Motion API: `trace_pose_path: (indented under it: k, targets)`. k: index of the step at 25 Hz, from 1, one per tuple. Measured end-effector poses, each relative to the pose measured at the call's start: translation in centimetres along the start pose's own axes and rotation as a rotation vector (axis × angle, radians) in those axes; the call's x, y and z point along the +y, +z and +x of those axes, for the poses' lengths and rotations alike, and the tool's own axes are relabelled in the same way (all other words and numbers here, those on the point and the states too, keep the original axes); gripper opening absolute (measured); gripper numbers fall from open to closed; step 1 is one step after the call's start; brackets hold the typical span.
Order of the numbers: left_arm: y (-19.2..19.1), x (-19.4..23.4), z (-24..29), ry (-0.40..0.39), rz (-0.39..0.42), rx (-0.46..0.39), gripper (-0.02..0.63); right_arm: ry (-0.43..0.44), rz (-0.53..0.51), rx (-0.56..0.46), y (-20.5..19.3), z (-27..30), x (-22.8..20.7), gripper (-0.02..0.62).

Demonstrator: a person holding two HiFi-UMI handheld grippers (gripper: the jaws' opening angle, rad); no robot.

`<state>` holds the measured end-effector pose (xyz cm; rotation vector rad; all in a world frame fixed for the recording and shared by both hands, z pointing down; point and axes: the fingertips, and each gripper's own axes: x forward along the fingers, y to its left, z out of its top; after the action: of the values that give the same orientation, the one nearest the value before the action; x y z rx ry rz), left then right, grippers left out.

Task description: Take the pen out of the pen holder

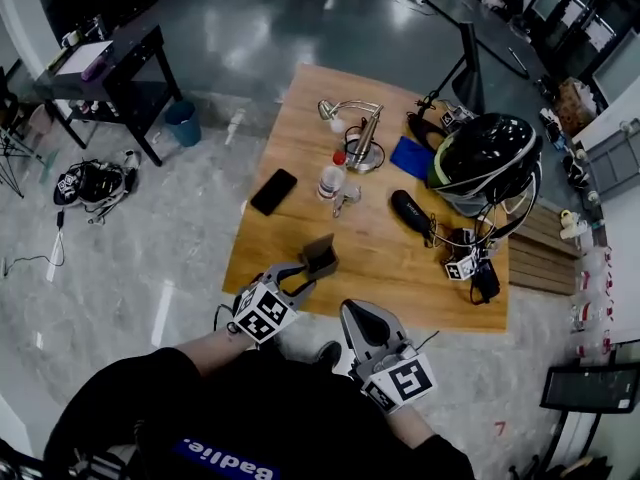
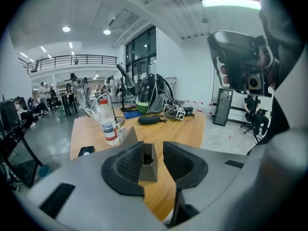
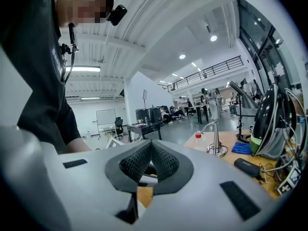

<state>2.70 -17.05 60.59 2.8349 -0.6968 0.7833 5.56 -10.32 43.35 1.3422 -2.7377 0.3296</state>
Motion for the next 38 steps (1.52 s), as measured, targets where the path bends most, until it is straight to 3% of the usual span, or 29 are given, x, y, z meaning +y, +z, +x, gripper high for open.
trace_pose_path:
  k: [11, 26, 28, 38]
  targets:
    - [-3.2, 0.6, 3.9, 0.016, -0.020, 0.109, 0.117, 0.042, -0.005, 0.019, 0.3, 0.2, -2.6, 0.006]
    - [-5.3, 1.2, 5.7, 0.068, -0.034, 0.172, 0.110, 0.059, 0.002, 0.043, -0.4, -1.1, -4.4, 0.006]
    - [-5.3, 1.3, 5.8, 0.076, -0.029, 0.176, 0.072, 0.067, 0.000, 0.043, -0.4, -1.3, -4.5, 0.006]
    - [-2.8, 0.8, 4.1, 0.163, -0.019, 0.134, 0.064, 0.150, 0.030, 0.031, -1.6, -2.9, -5.1, 0.006]
